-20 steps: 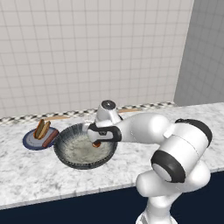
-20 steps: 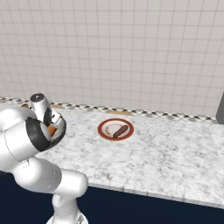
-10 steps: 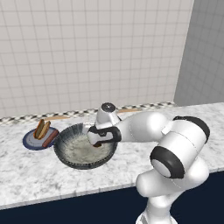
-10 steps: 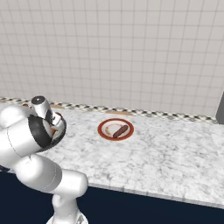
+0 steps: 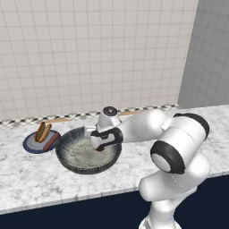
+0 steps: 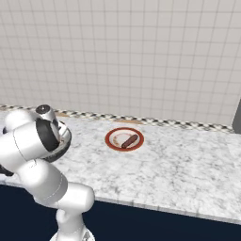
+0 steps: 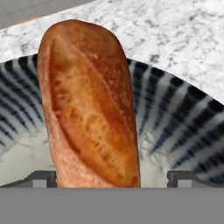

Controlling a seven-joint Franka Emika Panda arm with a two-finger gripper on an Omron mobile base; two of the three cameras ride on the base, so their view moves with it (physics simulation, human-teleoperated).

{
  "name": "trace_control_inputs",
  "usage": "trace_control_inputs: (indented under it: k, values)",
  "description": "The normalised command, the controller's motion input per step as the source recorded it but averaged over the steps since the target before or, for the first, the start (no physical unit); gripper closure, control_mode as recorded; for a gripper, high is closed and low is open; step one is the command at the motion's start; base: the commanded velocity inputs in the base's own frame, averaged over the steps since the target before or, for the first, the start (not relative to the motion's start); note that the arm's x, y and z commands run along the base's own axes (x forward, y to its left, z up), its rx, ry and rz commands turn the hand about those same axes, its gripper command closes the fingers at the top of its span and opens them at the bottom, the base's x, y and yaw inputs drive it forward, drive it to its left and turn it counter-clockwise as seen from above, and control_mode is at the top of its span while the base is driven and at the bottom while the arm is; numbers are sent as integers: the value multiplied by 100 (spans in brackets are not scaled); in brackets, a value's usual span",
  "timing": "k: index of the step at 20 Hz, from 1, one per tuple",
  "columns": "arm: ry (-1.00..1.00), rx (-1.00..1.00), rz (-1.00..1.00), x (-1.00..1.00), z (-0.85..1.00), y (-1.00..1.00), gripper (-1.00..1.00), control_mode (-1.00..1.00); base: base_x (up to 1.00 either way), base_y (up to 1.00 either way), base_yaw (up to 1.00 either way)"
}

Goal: Place one bun and one sausage from the bowl on each plate.

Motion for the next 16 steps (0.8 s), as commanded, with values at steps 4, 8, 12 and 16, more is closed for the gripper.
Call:
trace_control_inputs:
  k: [4,8,12,16]
  values:
    - [0,0,0,9,0,9,100,-100,0,0,0]
    - [0,0,0,0,0,0,100,-100,0,0,0]
    - [0,0,-1,-6,15,0,100,-100,0,0,0]
    - [-2,0,-12,-57,99,-71,100,-100,0,0,0]
